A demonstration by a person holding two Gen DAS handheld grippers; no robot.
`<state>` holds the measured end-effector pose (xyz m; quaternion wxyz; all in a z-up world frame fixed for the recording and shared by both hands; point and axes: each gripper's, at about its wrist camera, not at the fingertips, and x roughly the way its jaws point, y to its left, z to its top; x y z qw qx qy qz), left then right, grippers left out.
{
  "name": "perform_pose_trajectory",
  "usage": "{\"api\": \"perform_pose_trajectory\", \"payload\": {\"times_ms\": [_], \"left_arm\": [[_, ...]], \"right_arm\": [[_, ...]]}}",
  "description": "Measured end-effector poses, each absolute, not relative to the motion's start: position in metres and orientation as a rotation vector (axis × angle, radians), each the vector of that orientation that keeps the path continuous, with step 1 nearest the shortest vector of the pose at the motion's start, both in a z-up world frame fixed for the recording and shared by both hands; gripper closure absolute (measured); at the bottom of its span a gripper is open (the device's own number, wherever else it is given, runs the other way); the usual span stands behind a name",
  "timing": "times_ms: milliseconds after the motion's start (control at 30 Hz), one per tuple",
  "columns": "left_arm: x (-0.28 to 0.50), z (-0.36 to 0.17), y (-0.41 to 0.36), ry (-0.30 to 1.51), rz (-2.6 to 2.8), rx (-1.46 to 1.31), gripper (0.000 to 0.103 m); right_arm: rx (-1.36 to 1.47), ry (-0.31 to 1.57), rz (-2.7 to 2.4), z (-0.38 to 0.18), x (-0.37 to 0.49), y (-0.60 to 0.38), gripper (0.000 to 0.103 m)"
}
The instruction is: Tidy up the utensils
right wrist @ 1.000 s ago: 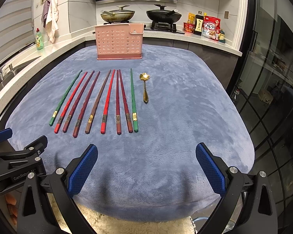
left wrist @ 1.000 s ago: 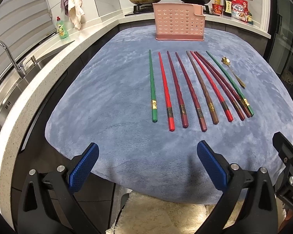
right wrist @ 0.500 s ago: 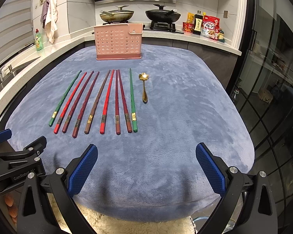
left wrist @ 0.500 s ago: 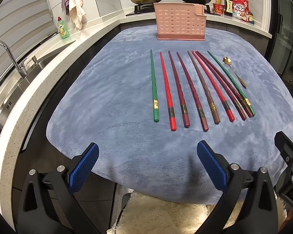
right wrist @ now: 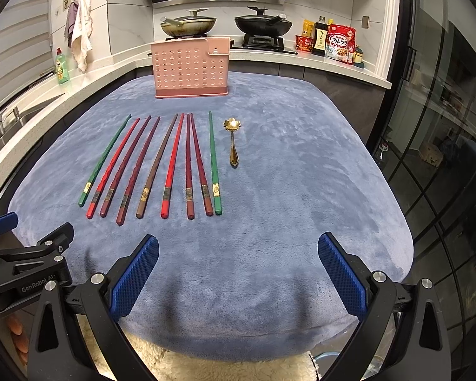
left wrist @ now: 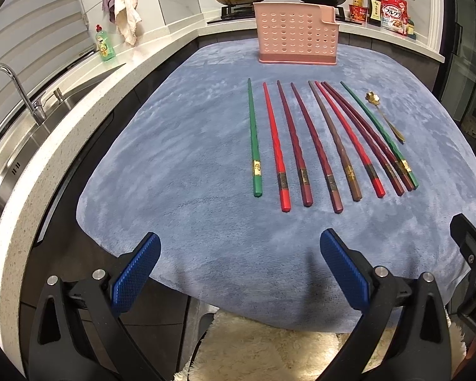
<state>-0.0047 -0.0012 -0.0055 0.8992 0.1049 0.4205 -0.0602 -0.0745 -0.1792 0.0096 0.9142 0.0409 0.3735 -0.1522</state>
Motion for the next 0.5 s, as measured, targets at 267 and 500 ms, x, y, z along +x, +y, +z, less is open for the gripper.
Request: {"api": "perform_pose_trajectory", "payload": {"times_ms": [267,500], "left_arm": [[0.009,-0.009,0.012,0.909,-0.118,0.161,0.007],[0.039,-0.016,0.021,0.943,-0.101,0.139,0.007]], "right_arm": [[0.112,0.783,-0.315,0.006,-0.070,-0.186,0.007],[0.125,0.796,-0.314,0.002,-0.058,-0.194,0.007]]}}
